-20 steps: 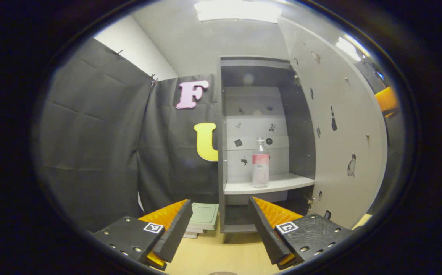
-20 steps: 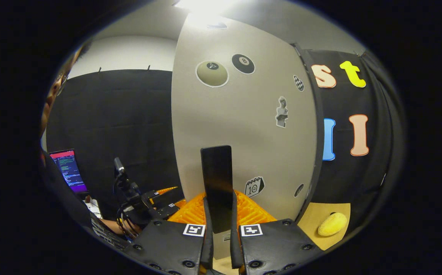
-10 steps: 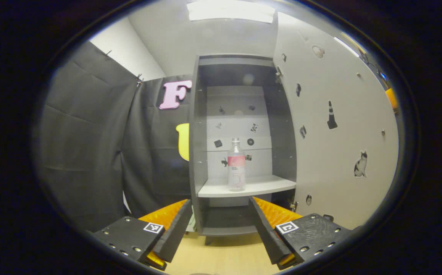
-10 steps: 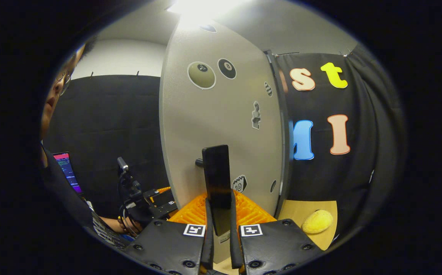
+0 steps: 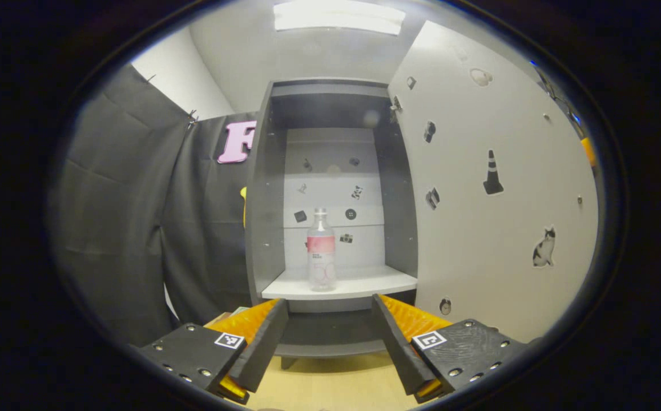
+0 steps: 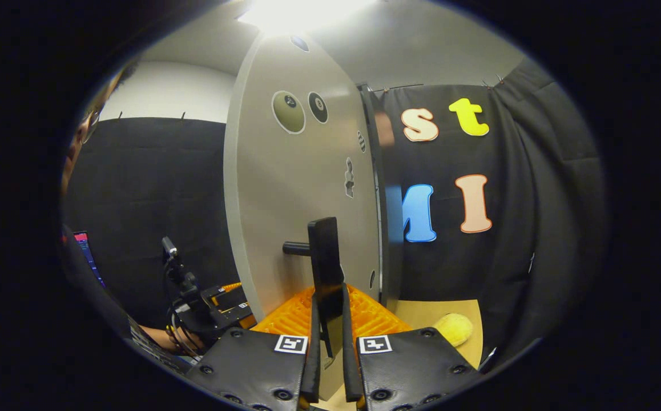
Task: Open the cabinet door with the right hand, grasp the bottle in the cabinet with the left hand and place it on the coaster, then close the cabinet door with the right hand.
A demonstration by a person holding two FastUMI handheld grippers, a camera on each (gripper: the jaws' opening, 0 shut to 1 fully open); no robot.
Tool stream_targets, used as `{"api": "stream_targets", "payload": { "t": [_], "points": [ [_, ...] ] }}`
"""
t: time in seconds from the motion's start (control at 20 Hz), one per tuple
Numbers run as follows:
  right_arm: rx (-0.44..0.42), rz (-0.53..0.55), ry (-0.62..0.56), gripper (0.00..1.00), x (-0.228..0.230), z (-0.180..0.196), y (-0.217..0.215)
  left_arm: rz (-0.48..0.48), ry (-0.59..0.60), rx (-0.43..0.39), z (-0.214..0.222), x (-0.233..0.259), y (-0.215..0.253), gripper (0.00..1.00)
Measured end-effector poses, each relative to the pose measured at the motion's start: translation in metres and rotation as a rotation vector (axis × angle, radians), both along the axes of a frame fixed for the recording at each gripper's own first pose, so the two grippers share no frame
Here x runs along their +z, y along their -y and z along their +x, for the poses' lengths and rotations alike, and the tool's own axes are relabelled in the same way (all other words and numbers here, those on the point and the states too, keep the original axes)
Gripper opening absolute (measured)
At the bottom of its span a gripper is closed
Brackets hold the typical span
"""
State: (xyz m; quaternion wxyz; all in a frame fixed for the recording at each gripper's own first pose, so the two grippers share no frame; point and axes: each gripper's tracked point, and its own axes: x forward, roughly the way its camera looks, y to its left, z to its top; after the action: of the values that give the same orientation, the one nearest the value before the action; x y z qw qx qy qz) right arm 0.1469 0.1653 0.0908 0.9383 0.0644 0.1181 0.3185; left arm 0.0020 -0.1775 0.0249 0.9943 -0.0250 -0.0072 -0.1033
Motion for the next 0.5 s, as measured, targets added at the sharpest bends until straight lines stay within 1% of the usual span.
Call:
{"api": "stream_targets", "payload": {
  "t": [0.05, 0.1, 0.15, 0.2, 0.25, 0.3, 0.35, 0.4, 0.45, 0.5],
  "points": [
    [0.014, 0.002, -0.012, 0.2, -0.001, -0.004, -0.003, 0.001, 0.002, -0.001, 0.004, 0.002, 0.003, 0.91],
    [0.006, -0.006, -0.001, 0.21, 0.0, -0.005, 0.003, -0.003, 0.003, -0.003, 0.007, 0.005, 0.006, 0.89],
    [-0.002, -0.012, 0.016, 0.22, 0.005, -0.007, 0.009, -0.009, 0.007, -0.005, 0.008, 0.01, 0.009, 0.91],
    [-0.006, -0.01, 0.033, 0.35, 0.01, -0.014, 0.012, -0.016, 0.012, -0.011, 0.01, 0.014, 0.012, 0.89],
    [-0.018, -0.003, 0.05, 0.31, 0.015, -0.018, 0.017, -0.02, 0.013, -0.016, 0.011, 0.015, 0.017, 0.9],
    [-0.036, -0.003, 0.064, 0.36, 0.017, -0.022, 0.024, -0.021, 0.016, -0.02, 0.013, 0.018, 0.019, 0.89],
    [-0.054, -0.008, 0.069, 0.39, 0.016, -0.022, 0.03, -0.022, 0.02, -0.023, 0.017, 0.02, 0.02, 0.89],
    [-0.08, -0.02, 0.073, 0.39, 0.015, -0.024, 0.037, -0.023, 0.026, -0.025, 0.02, 0.023, 0.022, 0.91],
    [-0.104, -0.033, 0.073, 0.44, 0.013, -0.024, 0.045, -0.024, 0.029, -0.026, 0.024, 0.024, 0.022, 0.91],
    [-0.127, -0.041, 0.071, 0.51, 0.009, -0.022, 0.052, -0.026, 0.032, -0.026, 0.027, 0.026, 0.023, 0.89]
  ]
}}
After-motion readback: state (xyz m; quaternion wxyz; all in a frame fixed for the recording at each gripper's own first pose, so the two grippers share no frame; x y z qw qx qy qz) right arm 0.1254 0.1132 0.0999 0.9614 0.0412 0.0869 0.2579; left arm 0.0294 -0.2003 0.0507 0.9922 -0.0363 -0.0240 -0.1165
